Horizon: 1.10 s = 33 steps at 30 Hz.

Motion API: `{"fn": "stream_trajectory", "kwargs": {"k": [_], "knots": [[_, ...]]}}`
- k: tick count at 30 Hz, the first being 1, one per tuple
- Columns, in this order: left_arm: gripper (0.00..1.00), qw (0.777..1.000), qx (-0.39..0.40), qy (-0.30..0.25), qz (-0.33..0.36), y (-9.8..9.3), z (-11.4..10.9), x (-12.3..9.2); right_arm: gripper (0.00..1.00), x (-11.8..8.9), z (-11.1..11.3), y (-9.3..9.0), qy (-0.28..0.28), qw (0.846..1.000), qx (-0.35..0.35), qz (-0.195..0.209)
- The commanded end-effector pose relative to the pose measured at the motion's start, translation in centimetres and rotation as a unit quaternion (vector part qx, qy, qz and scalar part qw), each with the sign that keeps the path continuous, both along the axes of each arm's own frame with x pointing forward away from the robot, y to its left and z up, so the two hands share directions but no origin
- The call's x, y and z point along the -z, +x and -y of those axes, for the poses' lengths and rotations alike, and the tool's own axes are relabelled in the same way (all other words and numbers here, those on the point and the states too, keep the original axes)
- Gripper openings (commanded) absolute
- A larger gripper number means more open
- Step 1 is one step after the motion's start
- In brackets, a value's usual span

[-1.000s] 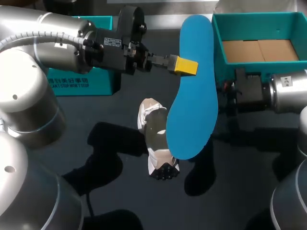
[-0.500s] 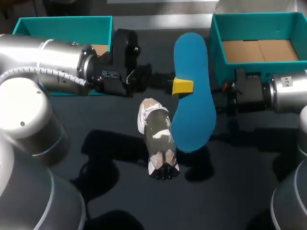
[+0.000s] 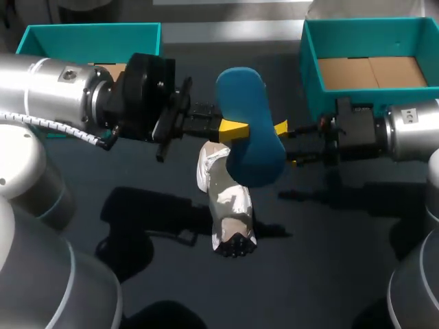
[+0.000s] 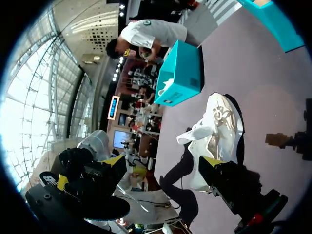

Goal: Take the shoe out of the shoebox, open the shoe tongue, remove and reinsert the insole, then place the shoe into the shoebox

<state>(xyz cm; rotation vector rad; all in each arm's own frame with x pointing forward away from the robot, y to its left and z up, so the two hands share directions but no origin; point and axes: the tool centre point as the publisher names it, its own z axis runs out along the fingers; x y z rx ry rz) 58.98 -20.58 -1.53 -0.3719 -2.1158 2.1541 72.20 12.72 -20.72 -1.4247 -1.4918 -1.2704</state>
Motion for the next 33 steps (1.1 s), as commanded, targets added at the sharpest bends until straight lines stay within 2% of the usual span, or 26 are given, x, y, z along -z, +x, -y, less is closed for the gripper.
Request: {"fn": "stream_trajectory", "kwargs": {"k": [1, 16, 17, 18, 20, 21, 22, 24, 26, 27, 30, 31, 33], "knots": [[0.00, 0.957, 0.005, -0.027, 0.289, 2.5, -1.3, -0.3, 1.00, 0.1, -0.2, 0.0, 0.000, 1.000, 0.001, 0.000], [0.00, 0.960, -0.001, -0.026, 0.280, 2.7, -1.3, -0.4, 1.00, 0.1, -0.2, 0.0, 0.000, 1.000, 0.001, 0.000], [0.00, 0.942, -0.022, -0.026, 0.334, 3.0, -1.7, 0.4, 1.00, 0.1, -0.2, 0.0, 0.000, 1.000, 0.001, 0.000], [0.00, 0.936, -0.036, -0.026, 0.348, 3.5, -2.2, 0.9, 1.00, 0.1, -0.2, 0.0, 0.000, 1.000, 0.001, 0.000], [0.00, 0.899, -0.067, -0.020, 0.432, 4.2, -3.0, 2.1, 1.00, 0.1, -0.2, 0.0, 0.000, 1.000, 0.001, 0.000], [0.00, 0.895, -0.080, -0.030, 0.437, 4.6, -3.4, 2.5, 1.00, 0.1, -0.2, 0.0, 0.000, 1.000, 0.001, 0.000], [0.00, 0.874, -0.094, -0.039, 0.475, 4.9, -3.7, 2.9, 1.00, 0.1, -0.2, 0.0, 0.000, 1.000, 0.001, 0.000], [0.00, 0.856, -0.114, -0.074, 0.499, 5.3, -4.1, 3.6, 1.00, 0.1, -0.2, 0.0, 0.000, 1.000, 0.001, 0.000], [0.00, 0.840, -0.118, -0.082, 0.522, 5.6, -4.3, 4.2, 1.00, 0.1, -0.2, 0.0, 0.000, 1.000, 0.001, 0.000], [0.00, 0.825, -0.127, -0.081, 0.545, 5.8, -4.2, 4.5, 1.00, 0.1, -0.2, 0.0, 0.000, 1.000, 0.001, 0.000], [0.00, 0.817, -0.121, -0.084, 0.557, 5.6, -4.3, 4.9, 1.00, 0.1, -0.2, 0.0, 0.000, 1.000, 0.001, 0.000], [0.00, 0.824, -0.112, -0.079, 0.550, 5.6, -4.3, 5.0, 1.00, 0.1, -0.2, 0.0, 0.000, 1.000, 0.001, 0.000], [0.00, 0.824, -0.112, -0.079, 0.550, 5.6, -4.3, 5.0, 1.00, 0.1, -0.2, 0.0, 0.000, 1.000, 0.001, 0.000]]}}
